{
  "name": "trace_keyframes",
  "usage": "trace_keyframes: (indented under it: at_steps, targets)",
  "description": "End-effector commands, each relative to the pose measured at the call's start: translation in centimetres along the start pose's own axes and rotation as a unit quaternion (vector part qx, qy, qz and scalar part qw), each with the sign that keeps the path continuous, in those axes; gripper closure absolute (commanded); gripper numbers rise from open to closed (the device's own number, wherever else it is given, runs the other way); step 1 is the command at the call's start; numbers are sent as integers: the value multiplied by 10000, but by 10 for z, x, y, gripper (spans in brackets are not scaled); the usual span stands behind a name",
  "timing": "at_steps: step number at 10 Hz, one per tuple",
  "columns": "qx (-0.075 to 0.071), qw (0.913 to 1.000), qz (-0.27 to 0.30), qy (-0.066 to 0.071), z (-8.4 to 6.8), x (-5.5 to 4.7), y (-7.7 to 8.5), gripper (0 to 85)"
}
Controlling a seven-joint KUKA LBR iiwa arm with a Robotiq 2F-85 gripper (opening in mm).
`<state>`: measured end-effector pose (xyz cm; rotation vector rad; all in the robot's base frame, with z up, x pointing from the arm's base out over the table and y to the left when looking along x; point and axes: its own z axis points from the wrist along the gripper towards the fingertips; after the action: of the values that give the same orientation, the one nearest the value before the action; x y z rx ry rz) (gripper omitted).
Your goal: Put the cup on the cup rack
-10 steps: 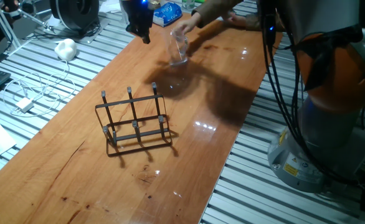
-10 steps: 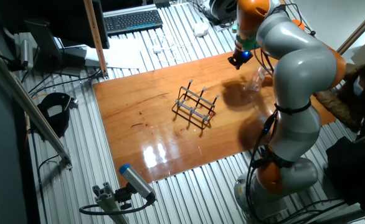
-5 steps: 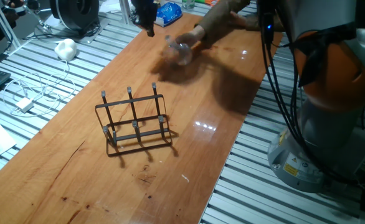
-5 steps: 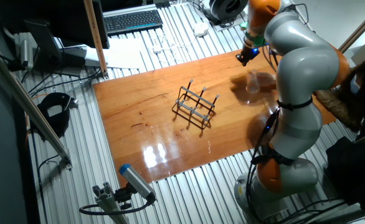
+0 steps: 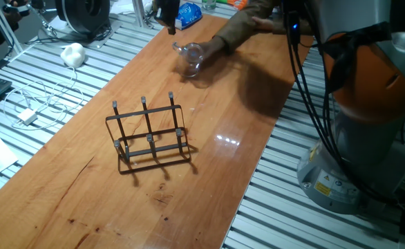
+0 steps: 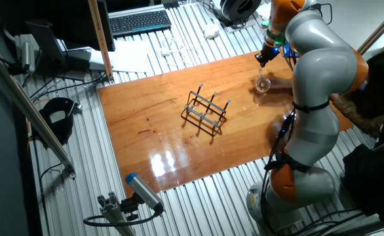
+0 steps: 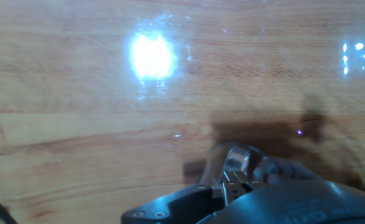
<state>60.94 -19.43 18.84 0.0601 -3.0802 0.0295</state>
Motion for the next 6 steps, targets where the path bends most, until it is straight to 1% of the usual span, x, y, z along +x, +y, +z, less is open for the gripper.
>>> trace_keyframes:
  at_steps: [1,4,6]
  targets:
    - [7,10000,4,-12,1,0,0,850]
    - [-1,10000,4,-5,3,0,1,850]
    - [6,9999,165,11,3,1,2,850]
